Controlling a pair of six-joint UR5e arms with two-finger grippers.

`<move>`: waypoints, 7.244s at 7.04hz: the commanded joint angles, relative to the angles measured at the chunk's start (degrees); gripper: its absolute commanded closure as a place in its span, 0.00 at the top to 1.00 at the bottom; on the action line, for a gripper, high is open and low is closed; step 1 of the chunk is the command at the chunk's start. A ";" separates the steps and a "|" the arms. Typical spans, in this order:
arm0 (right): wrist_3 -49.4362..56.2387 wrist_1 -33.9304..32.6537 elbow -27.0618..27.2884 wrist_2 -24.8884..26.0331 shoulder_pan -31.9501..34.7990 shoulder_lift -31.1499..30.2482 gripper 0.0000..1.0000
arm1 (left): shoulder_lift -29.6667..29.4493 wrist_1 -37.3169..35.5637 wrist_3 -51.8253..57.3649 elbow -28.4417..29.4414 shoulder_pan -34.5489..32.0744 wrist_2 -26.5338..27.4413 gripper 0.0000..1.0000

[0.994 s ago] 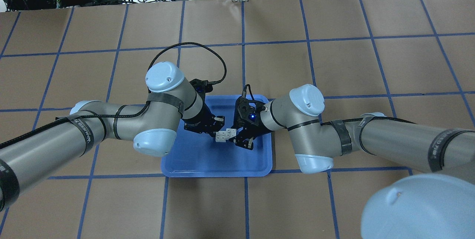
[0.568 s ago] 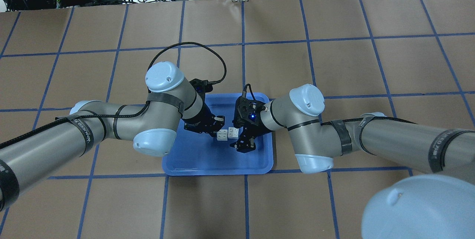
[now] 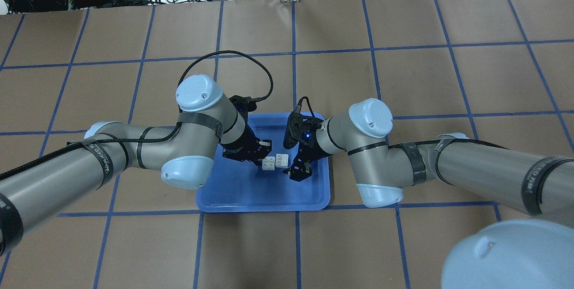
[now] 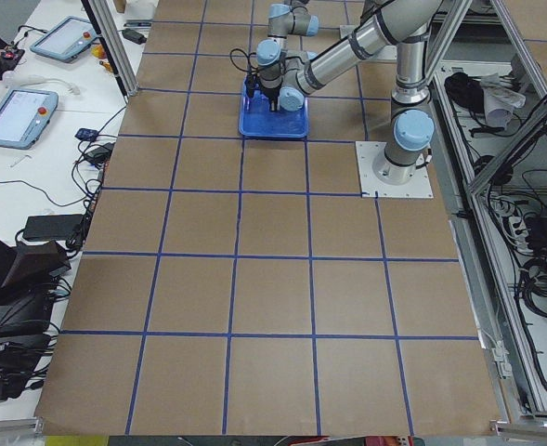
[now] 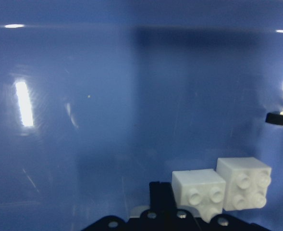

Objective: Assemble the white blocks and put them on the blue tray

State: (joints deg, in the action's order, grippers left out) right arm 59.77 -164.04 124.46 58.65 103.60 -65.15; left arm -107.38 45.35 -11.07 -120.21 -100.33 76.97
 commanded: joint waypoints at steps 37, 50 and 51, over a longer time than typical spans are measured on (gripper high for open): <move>-59.77 76.24 -36.74 30.56 -15.18 -23.80 1.00 | -0.29 -2.46 -4.31 -0.72 -1.62 -0.15 0.10; -59.77 75.01 -35.87 30.82 -15.18 -24.94 1.00 | 17.79 31.39 15.34 18.05 5.04 11.43 0.33; -59.68 74.83 -35.87 30.73 -15.18 -24.85 1.00 | 19.82 37.21 15.81 21.65 6.36 11.62 0.38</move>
State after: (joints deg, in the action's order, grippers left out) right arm 0.02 -89.09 88.54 89.44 88.42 -90.08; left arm -90.33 74.61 2.83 -103.10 -95.61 87.51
